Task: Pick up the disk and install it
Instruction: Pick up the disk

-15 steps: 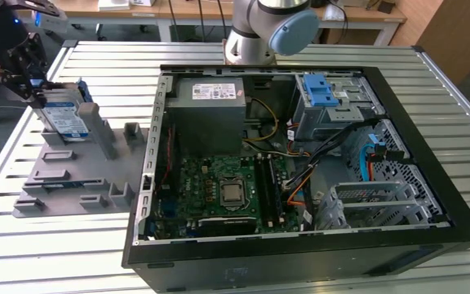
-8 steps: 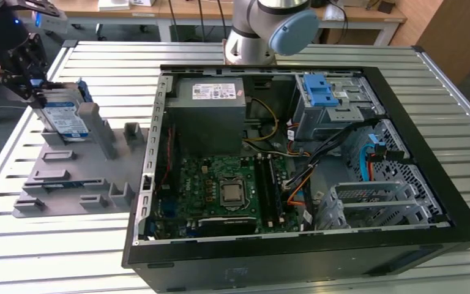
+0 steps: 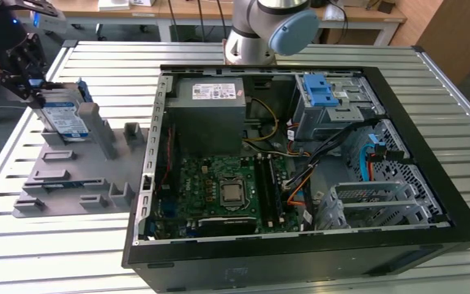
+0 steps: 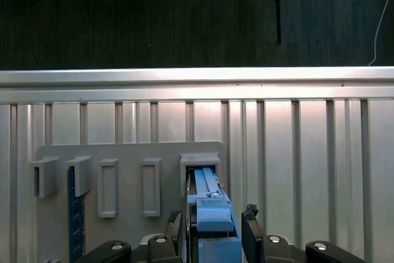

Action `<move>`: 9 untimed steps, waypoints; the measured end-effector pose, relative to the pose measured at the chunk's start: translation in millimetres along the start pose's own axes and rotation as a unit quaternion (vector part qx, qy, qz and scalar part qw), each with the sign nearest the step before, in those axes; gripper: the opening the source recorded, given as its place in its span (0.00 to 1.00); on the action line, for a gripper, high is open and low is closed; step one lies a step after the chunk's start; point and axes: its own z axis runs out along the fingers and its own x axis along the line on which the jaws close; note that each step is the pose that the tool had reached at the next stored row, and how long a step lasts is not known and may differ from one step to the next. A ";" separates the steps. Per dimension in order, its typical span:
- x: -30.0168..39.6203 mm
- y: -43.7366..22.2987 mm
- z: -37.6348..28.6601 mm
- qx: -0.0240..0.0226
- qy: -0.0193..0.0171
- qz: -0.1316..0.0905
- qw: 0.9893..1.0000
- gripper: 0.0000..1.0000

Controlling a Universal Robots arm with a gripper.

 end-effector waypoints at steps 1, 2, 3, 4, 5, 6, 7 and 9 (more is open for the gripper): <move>0.0 0.0 0.0 0.000 0.000 0.000 1.000 0.51; 0.0 0.0 0.0 0.000 0.000 0.000 1.000 0.51; 0.0 0.1 0.0 0.000 0.000 0.000 1.000 0.51; 0.0 0.1 0.0 0.000 0.000 0.000 1.000 0.51; 0.0 0.2 0.0 0.000 0.000 0.000 1.000 0.51; 0.0 0.2 -0.1 0.000 0.000 0.000 1.000 0.51; 0.0 0.2 -0.3 0.000 0.000 0.000 1.000 0.51; 0.0 0.2 -0.7 0.000 0.000 0.000 1.000 0.51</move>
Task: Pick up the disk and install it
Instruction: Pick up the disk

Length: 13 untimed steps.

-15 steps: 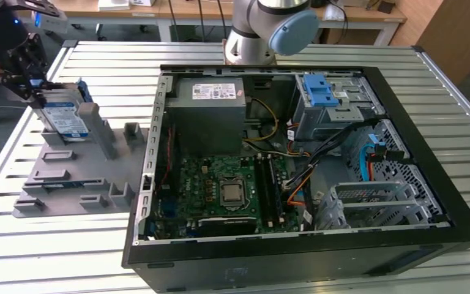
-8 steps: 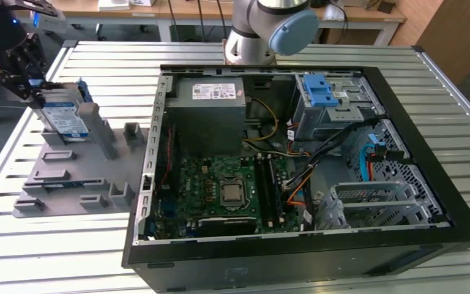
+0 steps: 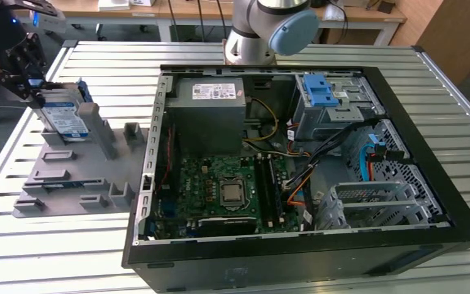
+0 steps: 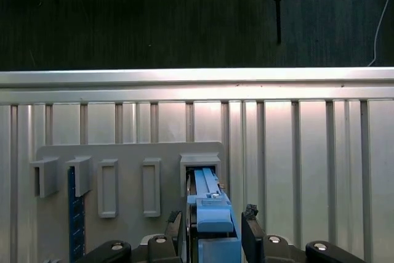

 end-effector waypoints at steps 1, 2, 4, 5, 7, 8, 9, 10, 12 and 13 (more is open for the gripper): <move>0.0 0.0 -0.1 0.000 0.000 0.000 1.000 0.51; 0.0 0.0 -0.1 0.000 0.000 0.000 1.000 0.51; 0.0 0.0 -0.1 0.000 0.000 0.000 1.000 0.51; 0.0 0.0 -0.2 0.000 0.000 0.000 1.000 0.51; 0.0 0.0 -0.2 0.000 0.000 0.000 1.000 0.51; 0.0 0.0 -0.2 0.000 0.000 0.000 1.000 0.51; 0.0 0.0 -0.2 0.000 0.000 0.000 1.000 0.51; 0.0 0.0 -0.2 0.000 0.000 0.000 1.000 0.49; 0.0 0.0 -0.3 0.000 0.000 0.000 1.000 0.43; 0.0 0.0 -0.3 0.000 0.000 0.000 1.000 0.43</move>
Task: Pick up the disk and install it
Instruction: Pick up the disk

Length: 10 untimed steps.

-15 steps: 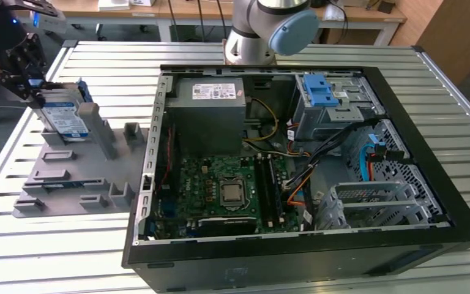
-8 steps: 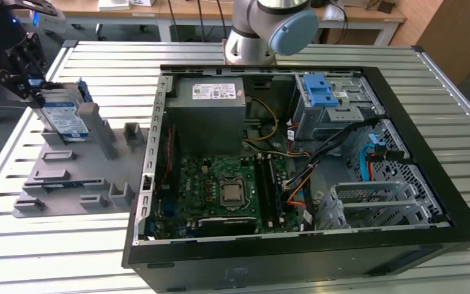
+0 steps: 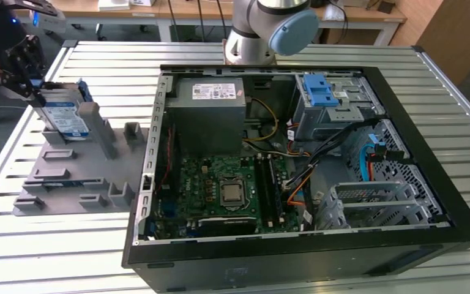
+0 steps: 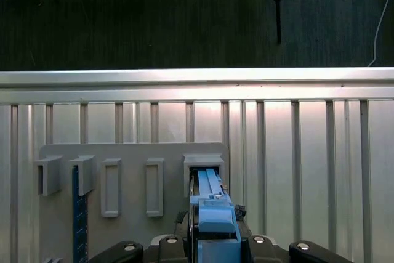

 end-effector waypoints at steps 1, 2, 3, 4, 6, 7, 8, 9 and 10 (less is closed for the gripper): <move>0.0 0.0 0.0 0.000 0.000 0.000 1.000 0.37; 0.0 0.0 0.0 0.000 0.000 0.000 1.000 0.37; 0.0 0.0 0.0 0.000 0.000 0.000 1.000 0.37; 0.0 0.0 0.0 0.000 0.000 0.000 1.000 0.37; 0.0 0.0 0.0 0.000 0.000 0.000 1.000 0.37; 0.0 0.0 0.0 0.000 0.000 0.000 1.000 0.37; 0.0 0.0 0.0 0.000 0.000 0.000 1.000 0.37; 0.0 0.0 0.0 0.000 0.000 -0.002 1.000 0.37; 0.0 0.0 0.0 0.000 0.000 -0.005 1.000 0.37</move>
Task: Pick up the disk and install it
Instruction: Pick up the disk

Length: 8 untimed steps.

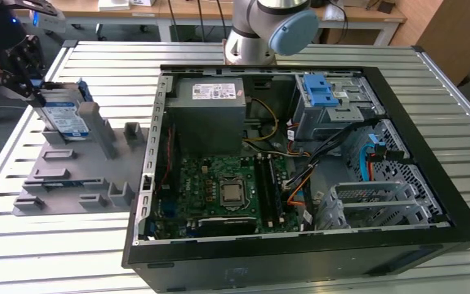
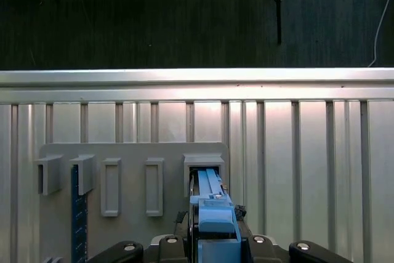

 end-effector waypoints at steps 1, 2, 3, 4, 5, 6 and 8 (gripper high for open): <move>0.0 0.0 0.0 0.000 0.000 -0.002 1.000 0.37; 0.0 0.0 0.0 0.000 0.000 -0.002 1.000 0.37; 0.0 0.0 0.0 0.000 0.000 -0.002 1.000 0.37; 0.0 0.0 0.0 0.000 0.000 -0.002 1.000 0.37; 0.0 0.0 0.0 0.000 0.000 -0.002 1.000 0.37; 0.0 0.0 0.0 0.000 0.000 -0.002 1.000 0.37; 0.0 0.0 0.0 0.000 0.000 -0.002 1.000 0.38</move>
